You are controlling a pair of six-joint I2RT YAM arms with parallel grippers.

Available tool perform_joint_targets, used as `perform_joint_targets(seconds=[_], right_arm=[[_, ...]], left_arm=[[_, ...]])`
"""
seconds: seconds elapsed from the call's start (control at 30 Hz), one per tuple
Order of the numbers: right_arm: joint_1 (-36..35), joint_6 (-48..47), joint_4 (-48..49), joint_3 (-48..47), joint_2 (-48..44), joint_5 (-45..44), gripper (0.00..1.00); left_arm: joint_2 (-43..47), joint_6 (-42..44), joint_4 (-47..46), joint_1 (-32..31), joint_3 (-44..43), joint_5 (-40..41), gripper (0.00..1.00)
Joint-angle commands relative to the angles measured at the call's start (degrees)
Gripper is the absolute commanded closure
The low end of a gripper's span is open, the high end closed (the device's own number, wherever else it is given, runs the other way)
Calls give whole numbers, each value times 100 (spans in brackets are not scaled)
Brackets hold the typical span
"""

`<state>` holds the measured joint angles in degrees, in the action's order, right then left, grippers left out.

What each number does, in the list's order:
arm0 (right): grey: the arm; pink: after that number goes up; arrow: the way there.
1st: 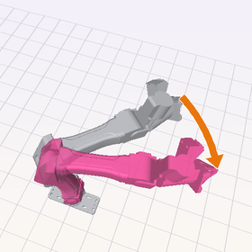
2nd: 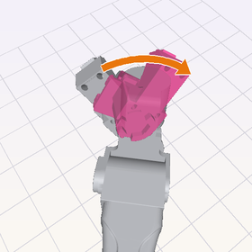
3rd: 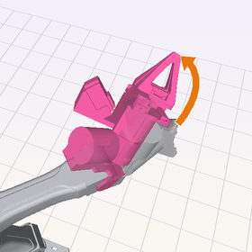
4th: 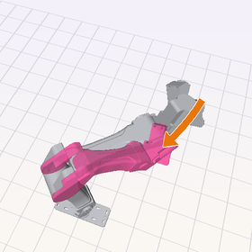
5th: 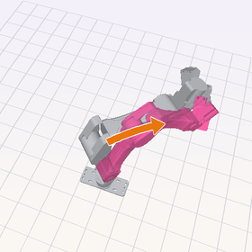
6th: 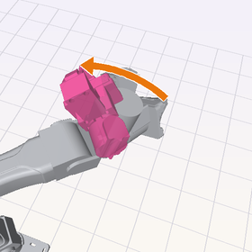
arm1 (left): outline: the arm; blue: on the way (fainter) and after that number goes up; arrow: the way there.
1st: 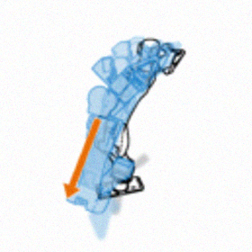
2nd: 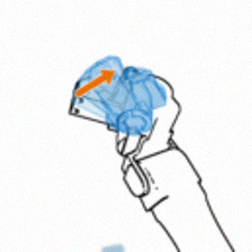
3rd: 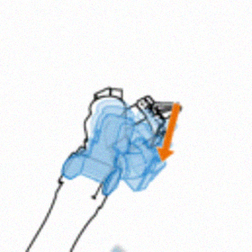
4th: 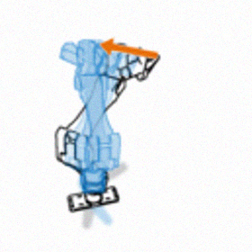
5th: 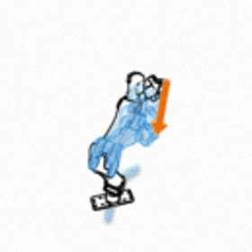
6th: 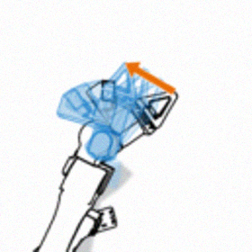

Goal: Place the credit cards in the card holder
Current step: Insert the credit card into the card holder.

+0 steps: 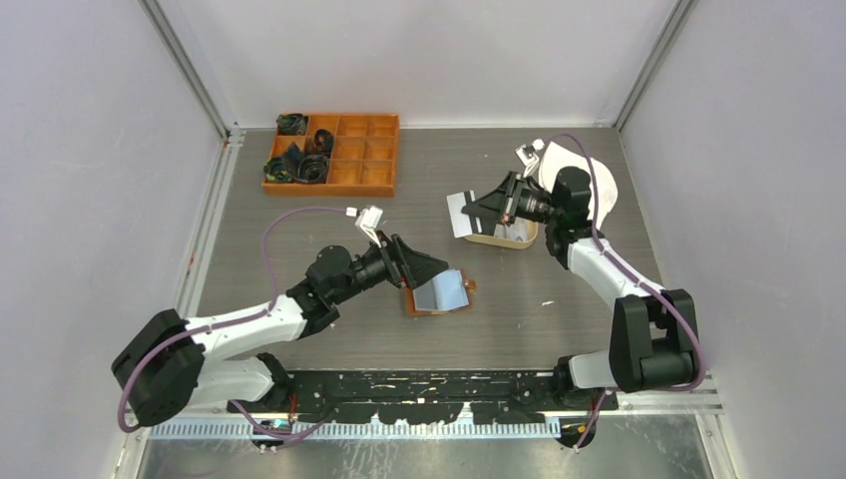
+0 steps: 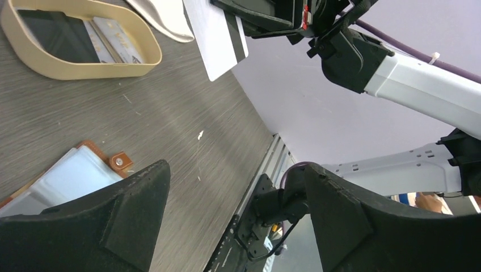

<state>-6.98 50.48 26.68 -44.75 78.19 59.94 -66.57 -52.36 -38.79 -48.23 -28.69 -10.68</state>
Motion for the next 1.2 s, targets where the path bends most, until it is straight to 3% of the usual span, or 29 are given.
perform_joint_targets(seconds=[0.0,0.23,0.47,0.6,0.7,0.73,0.83,0.93,1.0,1.07,1.17], right_arm=[[-178,382,859,67,-253,72,99],[-419,382,989,89,-268,105,99],[-501,324,1022,133,-260,97,98],[-525,317,1054,137,-259,114,97],[-530,307,1062,142,-264,139,95],[-532,295,1061,138,-268,140,94],[-531,189,1019,119,-293,189,88],[-532,-492,349,-153,-393,385,78],[-530,-1789,-1187,-536,-604,434,68],[-560,-3775,-2970,-925,-901,196,48],[-567,-5206,-3974,-1012,-1358,50,26]], left_arm=[[-449,-254,-1362,163,-208,-248,13],[-1379,-864,-2636,632,-463,-804,15],[-1998,-977,-3045,683,-847,-1014,35],[-2213,-1005,-3016,695,-1002,-1145,58],[-2279,-1031,-3080,754,-1027,-1331,95],[-2284,-1026,-3101,780,-1013,-1387,99],[-2278,-961,-3174,860,-899,-1590,100],[-2225,-834,-3193,995,-735,-1995,100],[-2154,-747,-3245,1058,-598,-2334,100],[-2007,-572,-3253,1093,-367,-2627,100],[-1689,-140,-2856,1113,-98,-2919,100]])
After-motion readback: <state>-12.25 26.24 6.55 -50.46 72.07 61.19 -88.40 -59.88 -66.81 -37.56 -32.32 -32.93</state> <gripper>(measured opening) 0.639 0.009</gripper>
